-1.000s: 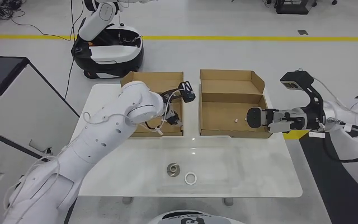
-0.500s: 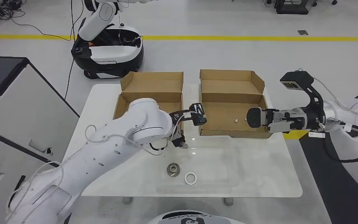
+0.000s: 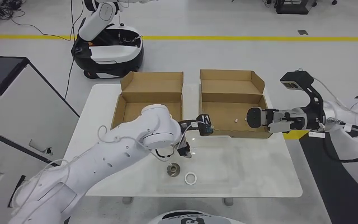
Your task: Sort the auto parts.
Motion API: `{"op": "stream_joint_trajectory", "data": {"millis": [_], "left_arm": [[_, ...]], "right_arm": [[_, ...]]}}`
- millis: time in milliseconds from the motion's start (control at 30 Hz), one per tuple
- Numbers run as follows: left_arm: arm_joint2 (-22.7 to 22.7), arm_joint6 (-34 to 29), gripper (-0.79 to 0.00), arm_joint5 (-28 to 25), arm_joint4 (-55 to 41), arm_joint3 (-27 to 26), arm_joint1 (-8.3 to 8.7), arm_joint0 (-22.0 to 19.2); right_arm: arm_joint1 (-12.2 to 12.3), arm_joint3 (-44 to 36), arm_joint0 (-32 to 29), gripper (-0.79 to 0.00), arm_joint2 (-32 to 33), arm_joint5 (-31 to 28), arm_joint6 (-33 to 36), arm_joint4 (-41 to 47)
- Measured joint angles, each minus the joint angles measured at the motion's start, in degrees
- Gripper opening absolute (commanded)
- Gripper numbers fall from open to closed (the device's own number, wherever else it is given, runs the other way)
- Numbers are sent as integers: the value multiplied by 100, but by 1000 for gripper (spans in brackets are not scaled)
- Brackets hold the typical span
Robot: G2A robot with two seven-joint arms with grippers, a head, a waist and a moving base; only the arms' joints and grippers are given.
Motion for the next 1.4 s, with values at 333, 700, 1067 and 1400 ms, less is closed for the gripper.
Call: {"op": "stream_joint_trajectory", "data": {"millis": [333,700,1067,1400], "left_arm": [[210,-189,-175,45,-319,-46,-57,30],[606,-59,-225,-34,-560,216,-191,0],[832,209,-277,-274,-850,840,-288,59],[1047,158,-299,-316,-957,956,-331,24]], "right_arm": [[0,0,0,0,0,0,0,0],[0,0,0,0,0,0,0,0],[0,0,0,0,0,0,0,0],[0,0,0,0,0,0,0,0]]}}
